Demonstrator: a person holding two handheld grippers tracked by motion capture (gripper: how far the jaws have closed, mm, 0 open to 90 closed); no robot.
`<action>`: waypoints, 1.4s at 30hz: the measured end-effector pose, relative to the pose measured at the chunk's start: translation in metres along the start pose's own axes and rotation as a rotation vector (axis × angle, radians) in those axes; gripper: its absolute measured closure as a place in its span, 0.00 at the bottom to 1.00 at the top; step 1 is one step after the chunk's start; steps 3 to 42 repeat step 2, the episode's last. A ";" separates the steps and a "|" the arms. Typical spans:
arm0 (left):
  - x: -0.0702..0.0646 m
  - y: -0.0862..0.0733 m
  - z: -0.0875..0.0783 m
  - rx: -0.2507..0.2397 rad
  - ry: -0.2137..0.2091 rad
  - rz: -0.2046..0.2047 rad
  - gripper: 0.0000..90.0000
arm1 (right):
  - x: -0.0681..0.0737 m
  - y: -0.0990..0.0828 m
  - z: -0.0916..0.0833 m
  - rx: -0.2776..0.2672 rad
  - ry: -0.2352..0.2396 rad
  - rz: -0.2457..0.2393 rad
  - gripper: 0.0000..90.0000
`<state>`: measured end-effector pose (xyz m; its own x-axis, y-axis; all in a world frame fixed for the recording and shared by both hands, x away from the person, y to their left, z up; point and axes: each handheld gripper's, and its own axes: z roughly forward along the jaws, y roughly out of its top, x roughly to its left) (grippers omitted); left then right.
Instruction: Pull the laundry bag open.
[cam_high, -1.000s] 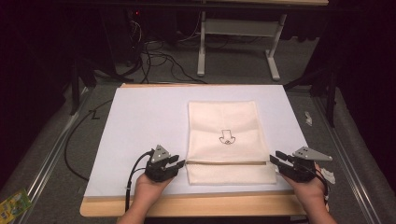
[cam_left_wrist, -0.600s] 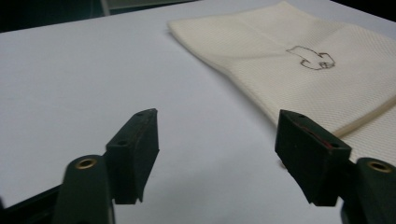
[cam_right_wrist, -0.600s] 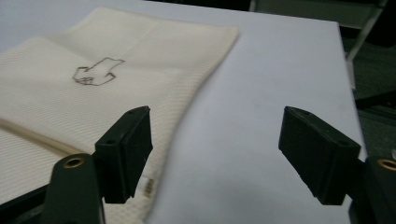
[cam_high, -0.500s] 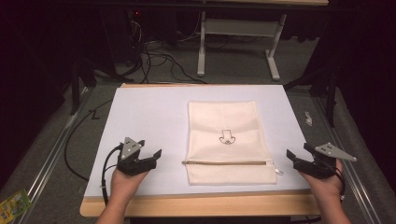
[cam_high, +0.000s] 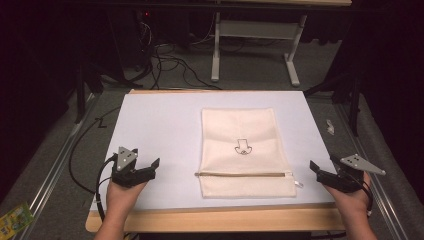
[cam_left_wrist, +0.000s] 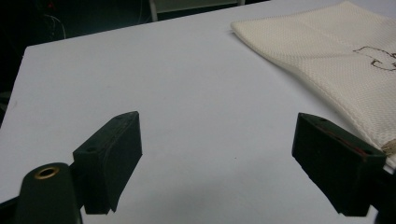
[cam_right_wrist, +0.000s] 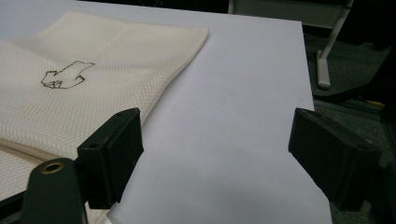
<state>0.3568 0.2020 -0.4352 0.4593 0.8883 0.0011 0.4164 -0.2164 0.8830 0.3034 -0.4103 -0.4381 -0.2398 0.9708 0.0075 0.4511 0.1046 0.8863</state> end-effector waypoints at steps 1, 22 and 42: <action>0.001 0.000 0.000 -0.001 0.002 -0.006 0.18 | -0.001 0.000 0.000 -0.003 0.000 -0.001 0.20; 0.003 -0.001 0.000 0.000 0.002 -0.013 0.18 | -0.002 -0.001 0.000 -0.002 -0.002 0.002 0.20; 0.003 -0.001 0.000 0.000 0.002 -0.013 0.18 | -0.002 -0.001 0.000 -0.002 -0.002 0.002 0.20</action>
